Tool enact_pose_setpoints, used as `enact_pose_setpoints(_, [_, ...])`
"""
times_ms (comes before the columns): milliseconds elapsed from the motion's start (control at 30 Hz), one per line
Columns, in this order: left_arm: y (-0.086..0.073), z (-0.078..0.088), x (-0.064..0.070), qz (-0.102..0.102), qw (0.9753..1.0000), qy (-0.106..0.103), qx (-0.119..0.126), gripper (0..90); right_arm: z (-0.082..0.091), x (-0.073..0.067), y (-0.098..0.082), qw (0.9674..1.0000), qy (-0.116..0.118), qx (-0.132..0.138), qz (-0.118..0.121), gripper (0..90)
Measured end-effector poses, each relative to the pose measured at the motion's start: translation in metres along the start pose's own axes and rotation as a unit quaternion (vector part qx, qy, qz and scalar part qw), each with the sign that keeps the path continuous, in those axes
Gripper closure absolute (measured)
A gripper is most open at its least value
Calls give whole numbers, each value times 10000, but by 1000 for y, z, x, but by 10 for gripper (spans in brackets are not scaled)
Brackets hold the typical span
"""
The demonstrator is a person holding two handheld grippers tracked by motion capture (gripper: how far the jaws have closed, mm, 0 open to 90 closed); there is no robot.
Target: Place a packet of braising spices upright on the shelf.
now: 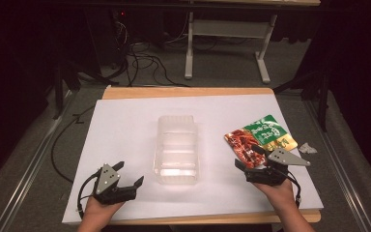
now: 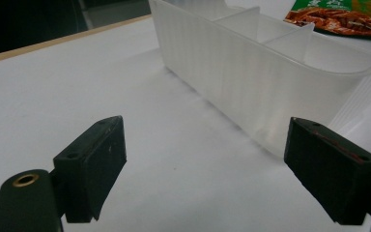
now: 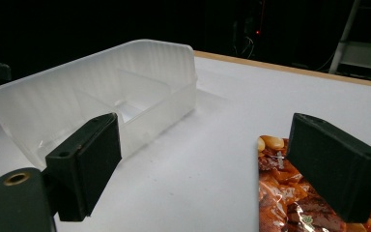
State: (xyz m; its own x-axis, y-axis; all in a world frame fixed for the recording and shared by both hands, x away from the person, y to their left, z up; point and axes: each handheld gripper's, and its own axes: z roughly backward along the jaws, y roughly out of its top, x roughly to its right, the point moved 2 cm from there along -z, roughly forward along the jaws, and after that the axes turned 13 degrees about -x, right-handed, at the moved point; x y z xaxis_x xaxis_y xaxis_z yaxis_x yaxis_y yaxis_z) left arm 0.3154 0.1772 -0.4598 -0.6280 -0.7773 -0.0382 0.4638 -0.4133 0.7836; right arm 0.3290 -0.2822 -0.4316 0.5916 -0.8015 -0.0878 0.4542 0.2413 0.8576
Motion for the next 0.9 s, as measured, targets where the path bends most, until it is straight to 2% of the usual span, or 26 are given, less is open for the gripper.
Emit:
enact_pose_setpoints(233, [1, -2, 1, 9, 10000, -10, -8, 154, 2, 0, 0, 10000, -7, 19, 36, 125])
enact_pose_setpoints(467, [0, -2, 2, -14, 10000, -26, -41, 154, 3, 8, -2, 9999, -50, 58, -128, 137])
enact_pose_setpoints(633, [0, -3, 2, -58, 10000, -26, -65, 154, 2, 16, -4, 9996, -178, -10, -230, 143])
enact_pose_setpoints(700, [0, -3, 3, -76, 9999, -35, -82, 154, 4, 27, -7, 9989, -358, -3, -299, 146])
enact_pose_setpoints(733, [0, -3, 3, -76, 9999, -35, -82, 154, 4, 27, -7, 9989, -358, -3, -299, 146])
enact_pose_setpoints(767, [0, -3, 3, -77, 9999, -34, -84, 154, 6, 35, -8, 9979, -502, -27, -408, 151])
enact_pose_setpoints(833, [0, -3, 3, -76, 9999, -35, -91, 154, 7, 40, -9, 9974, -563, -24, -459, 155])
enact_pose_setpoints(900, [0, -4, 3, -75, 9999, -22, -98, 154, 9, 52, -11, 9958, -692, -50, -589, 162])
